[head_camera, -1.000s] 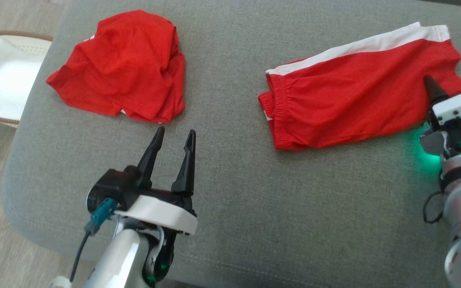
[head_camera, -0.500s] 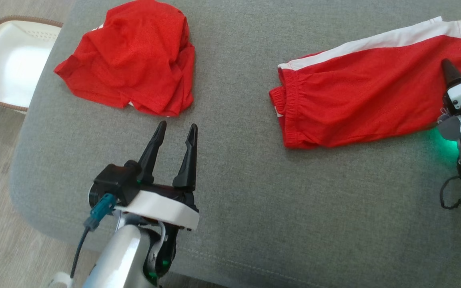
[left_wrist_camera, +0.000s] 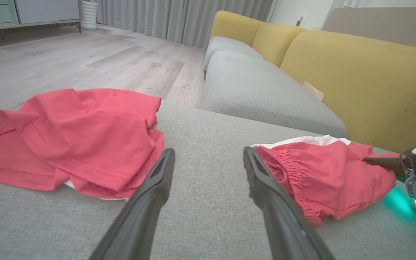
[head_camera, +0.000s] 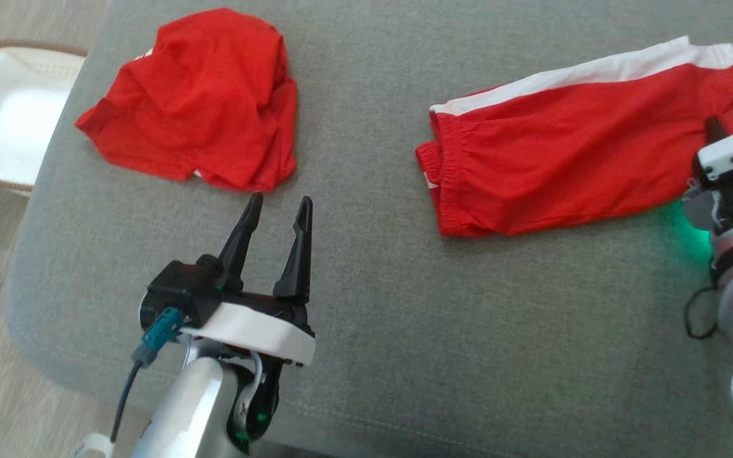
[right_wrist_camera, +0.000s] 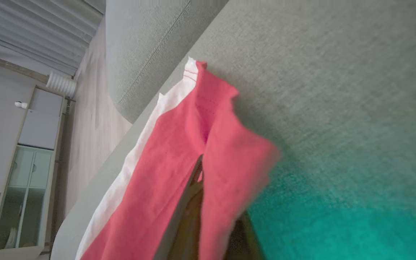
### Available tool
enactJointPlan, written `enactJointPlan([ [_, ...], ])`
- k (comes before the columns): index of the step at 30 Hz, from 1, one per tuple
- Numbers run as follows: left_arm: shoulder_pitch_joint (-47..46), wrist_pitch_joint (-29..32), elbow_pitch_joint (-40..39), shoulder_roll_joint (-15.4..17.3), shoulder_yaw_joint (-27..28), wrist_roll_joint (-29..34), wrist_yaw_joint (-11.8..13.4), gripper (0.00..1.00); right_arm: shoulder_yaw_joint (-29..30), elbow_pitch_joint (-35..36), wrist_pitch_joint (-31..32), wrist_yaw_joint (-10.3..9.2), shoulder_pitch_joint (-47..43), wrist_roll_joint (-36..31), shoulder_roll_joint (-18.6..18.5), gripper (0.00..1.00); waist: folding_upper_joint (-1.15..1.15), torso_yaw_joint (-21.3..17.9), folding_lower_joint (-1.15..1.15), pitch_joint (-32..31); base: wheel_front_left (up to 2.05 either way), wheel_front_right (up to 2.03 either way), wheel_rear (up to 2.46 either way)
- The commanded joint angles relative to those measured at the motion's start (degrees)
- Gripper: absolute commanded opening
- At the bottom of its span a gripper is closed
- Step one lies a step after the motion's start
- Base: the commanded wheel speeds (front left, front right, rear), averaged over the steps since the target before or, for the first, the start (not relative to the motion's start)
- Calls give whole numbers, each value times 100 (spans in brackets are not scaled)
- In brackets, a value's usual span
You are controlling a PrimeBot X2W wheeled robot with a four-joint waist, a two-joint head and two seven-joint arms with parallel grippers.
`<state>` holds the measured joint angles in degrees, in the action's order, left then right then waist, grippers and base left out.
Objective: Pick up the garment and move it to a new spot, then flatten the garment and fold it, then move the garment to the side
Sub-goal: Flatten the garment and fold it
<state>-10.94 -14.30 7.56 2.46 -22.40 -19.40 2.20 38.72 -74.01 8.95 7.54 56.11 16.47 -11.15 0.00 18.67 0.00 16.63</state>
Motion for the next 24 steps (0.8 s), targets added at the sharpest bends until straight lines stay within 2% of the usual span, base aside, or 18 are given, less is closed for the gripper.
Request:
enactJointPlan([
  [1, -163, -70, -165, 42, 202, 9, 28, 100, -135, 175, -183, -5, -6, -3, 166, 0, 0, -98, 0, -108, 0, 0, 0],
  [15, 203, -70, -62, 42, 459, 191, -81, 100, -380, 1198, -996, -5, -1370, 551, 472, 0, 0, -752, 0, -920, 0, 0, 0],
  [19, 361, -70, -26, 42, 477, 219, -114, 100, -230, 1526, -1221, -5, -1932, 558, 464, 0, 0, -850, 0, -1170, 0, 0, 0],
  [24, 450, -70, -14, 42, 493, 240, -162, 100, 24, 1690, -1154, -5, -2472, 458, 489, 0, 0, -848, 0, -1292, 0, 0, 0],
])
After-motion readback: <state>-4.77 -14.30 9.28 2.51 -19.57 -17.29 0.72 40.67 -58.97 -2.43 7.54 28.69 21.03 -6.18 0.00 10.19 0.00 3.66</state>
